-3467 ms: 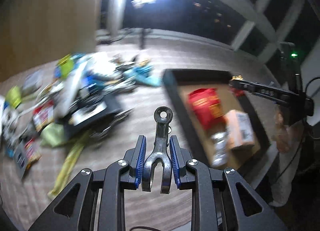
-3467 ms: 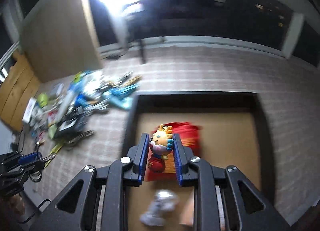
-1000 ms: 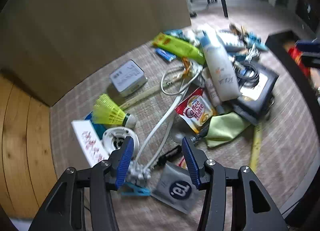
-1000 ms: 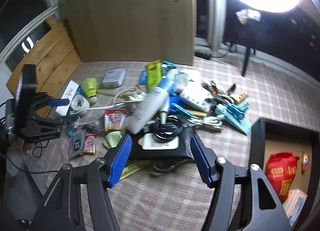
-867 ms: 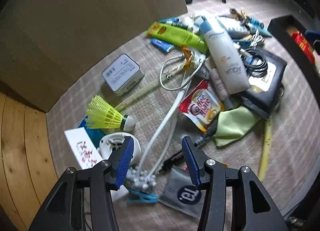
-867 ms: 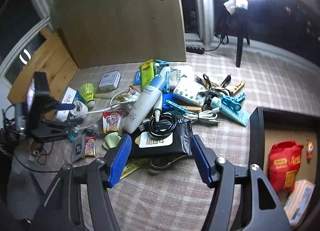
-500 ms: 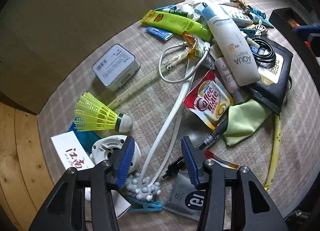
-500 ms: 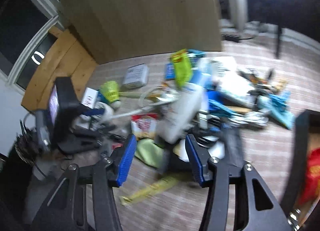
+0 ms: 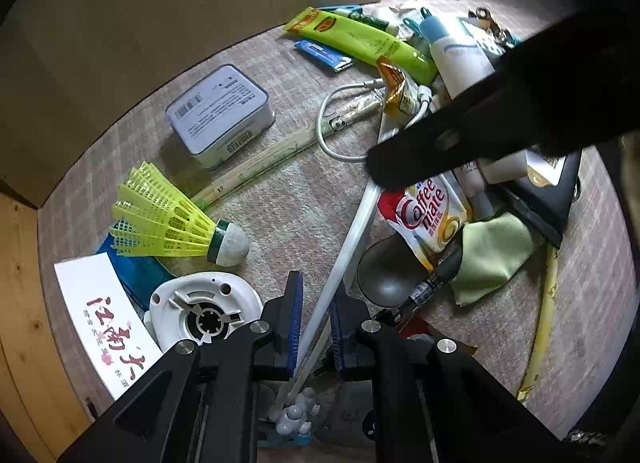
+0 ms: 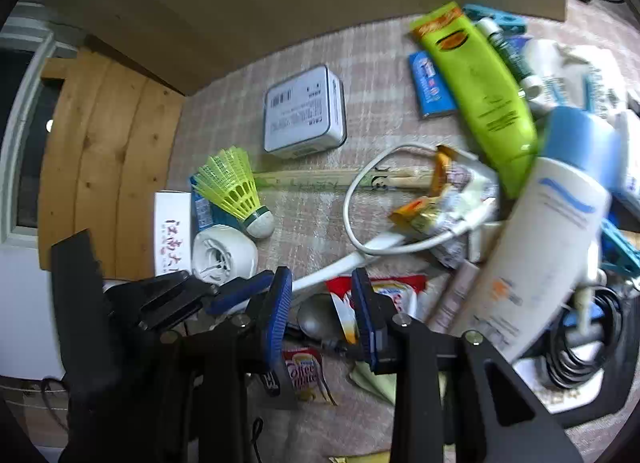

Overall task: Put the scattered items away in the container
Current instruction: 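Grasp the white cable with the left gripper while the right gripper grasps it too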

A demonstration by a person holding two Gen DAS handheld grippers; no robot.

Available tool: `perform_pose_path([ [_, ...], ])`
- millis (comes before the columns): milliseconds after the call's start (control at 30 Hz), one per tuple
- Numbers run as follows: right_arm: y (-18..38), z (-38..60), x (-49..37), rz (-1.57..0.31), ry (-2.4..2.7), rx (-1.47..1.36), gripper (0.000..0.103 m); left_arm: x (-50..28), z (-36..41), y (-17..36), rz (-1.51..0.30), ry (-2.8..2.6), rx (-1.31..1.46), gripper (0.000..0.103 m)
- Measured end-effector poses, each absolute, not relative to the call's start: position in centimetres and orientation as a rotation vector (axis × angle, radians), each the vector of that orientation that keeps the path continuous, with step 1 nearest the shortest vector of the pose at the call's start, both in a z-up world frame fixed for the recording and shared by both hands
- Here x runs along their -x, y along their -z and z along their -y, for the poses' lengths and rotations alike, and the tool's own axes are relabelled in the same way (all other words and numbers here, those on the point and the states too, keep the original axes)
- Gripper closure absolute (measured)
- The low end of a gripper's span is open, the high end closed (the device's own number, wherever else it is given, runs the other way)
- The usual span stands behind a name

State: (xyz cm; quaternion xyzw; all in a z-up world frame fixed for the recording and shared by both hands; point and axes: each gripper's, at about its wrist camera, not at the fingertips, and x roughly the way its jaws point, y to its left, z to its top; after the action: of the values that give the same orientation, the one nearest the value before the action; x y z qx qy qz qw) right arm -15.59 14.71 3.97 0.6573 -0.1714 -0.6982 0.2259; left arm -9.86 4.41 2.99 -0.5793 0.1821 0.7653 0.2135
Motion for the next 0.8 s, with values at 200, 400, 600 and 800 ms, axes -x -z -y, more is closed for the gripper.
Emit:
perform_pose_path([
  [200,-2.4,-13.4,16.4,0.434,1.922,-1.880,0.074,8.5,-4.2,-4.0,-0.328,-2.116,1.586,0.098],
  [400,-2.4,-12.5,16.1,0.510,1.858,-1.876,0.078,6.8,-4.5,-6.3,-0.258,-2.131,1.521,0.098],
  [600,-5.2,-12.6,14.3,0.477,1.914,-1.774,0.082,5.8,-4.5,-8.6,-0.159,-2.157,1.500,0.098],
  [800,-9.1,-15.1,12.1,0.522,1.949,-1.677,0.086,2.6,-7.3,-11.2,-0.237,-2.184,1.436,0.098],
])
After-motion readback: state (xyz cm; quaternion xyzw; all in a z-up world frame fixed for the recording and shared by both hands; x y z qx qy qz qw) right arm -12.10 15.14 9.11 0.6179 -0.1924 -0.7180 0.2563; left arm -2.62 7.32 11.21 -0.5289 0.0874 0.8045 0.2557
